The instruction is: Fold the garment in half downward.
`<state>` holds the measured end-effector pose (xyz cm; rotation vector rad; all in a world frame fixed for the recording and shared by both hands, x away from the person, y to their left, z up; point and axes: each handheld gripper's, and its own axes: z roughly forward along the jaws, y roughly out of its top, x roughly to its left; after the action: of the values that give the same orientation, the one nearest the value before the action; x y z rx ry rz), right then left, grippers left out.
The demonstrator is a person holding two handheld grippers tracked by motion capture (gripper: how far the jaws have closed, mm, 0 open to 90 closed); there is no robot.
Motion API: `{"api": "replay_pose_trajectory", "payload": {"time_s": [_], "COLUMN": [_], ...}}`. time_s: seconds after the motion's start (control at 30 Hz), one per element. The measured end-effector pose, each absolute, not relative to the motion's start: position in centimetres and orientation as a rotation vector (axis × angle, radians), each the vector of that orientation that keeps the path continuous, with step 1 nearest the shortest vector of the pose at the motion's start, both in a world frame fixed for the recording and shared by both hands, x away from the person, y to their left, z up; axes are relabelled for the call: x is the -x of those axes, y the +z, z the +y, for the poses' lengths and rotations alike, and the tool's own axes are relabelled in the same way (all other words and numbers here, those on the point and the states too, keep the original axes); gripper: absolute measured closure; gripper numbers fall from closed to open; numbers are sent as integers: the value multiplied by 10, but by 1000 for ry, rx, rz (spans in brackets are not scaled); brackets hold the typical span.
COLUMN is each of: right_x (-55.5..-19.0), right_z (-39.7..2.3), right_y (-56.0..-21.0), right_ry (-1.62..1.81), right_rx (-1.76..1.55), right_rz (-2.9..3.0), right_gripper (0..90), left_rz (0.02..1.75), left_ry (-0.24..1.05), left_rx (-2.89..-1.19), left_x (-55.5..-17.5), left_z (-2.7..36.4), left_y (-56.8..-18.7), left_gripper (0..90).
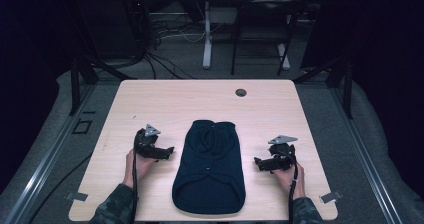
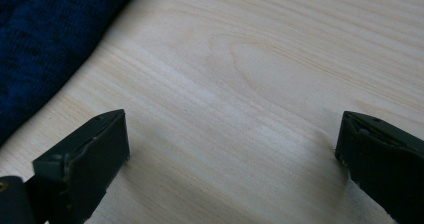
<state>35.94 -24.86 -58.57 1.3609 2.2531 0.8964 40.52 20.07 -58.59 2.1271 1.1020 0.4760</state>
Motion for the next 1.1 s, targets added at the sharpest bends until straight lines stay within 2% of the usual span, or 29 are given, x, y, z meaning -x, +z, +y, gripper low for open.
{"api": "replay_pose_trajectory", "payload": {"time_s": [0.07, 0.13, 0.3, 0.53, 1.1], "right_x": [-361, -361, -364, -369, -400], "right_z": [-247, -244, -238, -230, -204], "right_y": [-584, -580, -573, -561, -541], "right_ry": [895, 890, 924, 983, 1046], "right_rx": [-1367, -1359, -1362, -1356, -1339], "right_rz": [2270, 2276, 2301, 2332, 2395], "right_gripper": [0, 0, 0, 7, 6], "left_rz": [1076, 1083, 1080, 1080, 1051], "left_ry": [485, 419, 371, 354, 314], "left_rx": [-2144, -2139, -2116, -2067, -2088], "left_x": [-404, -409, -414, -425, -451], "left_z": [196, 192, 190, 188, 161], "left_y": [-584, -579, -574, -562, -546], "left_gripper": [35, 16, 29, 56, 31]}}
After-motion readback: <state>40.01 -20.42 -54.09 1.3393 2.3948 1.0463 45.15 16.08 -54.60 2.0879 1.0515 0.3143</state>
